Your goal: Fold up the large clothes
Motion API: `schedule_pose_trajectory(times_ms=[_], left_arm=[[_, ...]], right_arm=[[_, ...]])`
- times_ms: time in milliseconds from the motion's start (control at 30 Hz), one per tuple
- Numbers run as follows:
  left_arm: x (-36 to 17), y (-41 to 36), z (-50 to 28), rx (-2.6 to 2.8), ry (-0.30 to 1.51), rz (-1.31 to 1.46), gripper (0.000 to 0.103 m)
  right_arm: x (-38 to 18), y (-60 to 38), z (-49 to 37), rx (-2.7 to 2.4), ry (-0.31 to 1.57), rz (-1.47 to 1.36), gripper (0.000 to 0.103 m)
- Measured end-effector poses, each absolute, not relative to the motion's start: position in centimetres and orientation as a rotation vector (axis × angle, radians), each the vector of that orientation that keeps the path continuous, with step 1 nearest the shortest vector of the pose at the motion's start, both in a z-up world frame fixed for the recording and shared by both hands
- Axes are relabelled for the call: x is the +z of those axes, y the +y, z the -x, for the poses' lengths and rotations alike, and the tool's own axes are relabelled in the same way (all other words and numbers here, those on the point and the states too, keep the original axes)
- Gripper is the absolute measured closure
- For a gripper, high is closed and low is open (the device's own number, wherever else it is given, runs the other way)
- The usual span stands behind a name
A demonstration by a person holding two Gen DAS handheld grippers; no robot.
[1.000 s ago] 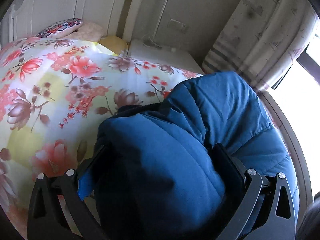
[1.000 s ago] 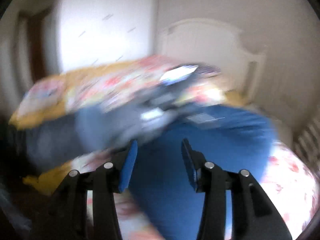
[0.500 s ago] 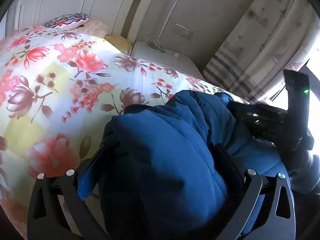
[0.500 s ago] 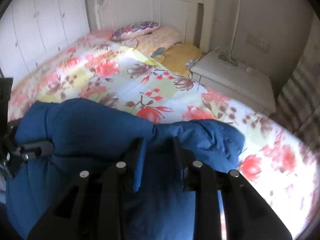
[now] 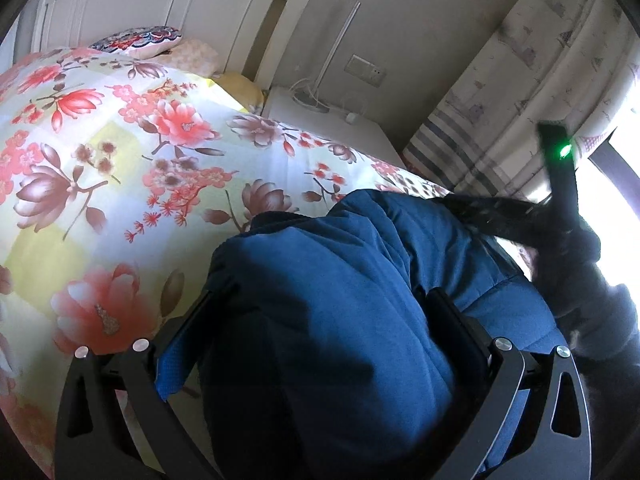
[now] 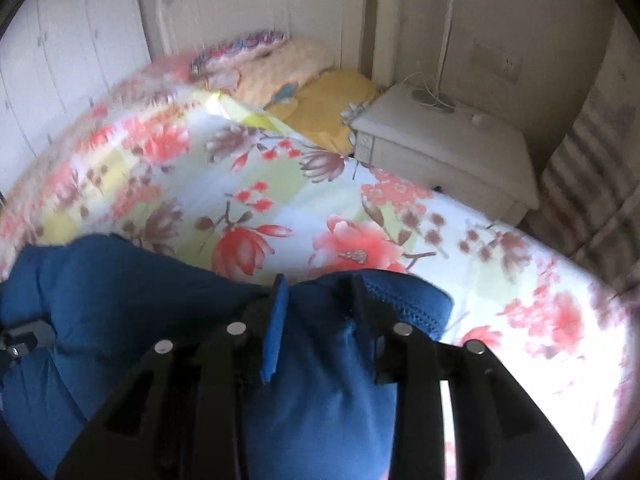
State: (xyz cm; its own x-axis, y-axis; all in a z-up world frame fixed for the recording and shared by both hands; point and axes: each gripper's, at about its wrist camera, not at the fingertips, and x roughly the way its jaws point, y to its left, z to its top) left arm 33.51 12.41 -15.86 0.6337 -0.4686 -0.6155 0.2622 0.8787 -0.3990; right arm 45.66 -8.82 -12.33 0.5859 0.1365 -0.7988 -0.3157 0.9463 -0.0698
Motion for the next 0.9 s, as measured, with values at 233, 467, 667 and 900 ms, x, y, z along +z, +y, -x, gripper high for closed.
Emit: schedule_pose_trajectory(times_ms=[233,467,667,900], left_arm=[[-15.9,12.6,-33.4,-0.426,0.771,0.298,0.004],[-13.9,15.1,-30.2,-0.323,0.701,0.275,0.004],[-13.0,21.1,-22.7,-0.18,0.594,0.307,0.004],[-14.7,22.4,-18.8,-0.149,0.636,0.333,0.004]], right_arm=[[-7.6,-1.6,-41.8,0.478,0.788,0.361,0.07],[-13.2,0.1,-44.8,0.488,1.016,0.402,0.07],[-7.6,2.5,-39.5,0.536,0.834,0.448,0.069],[-13.2,12.0,-38.0,0.598,0.941,0.702,0.099]])
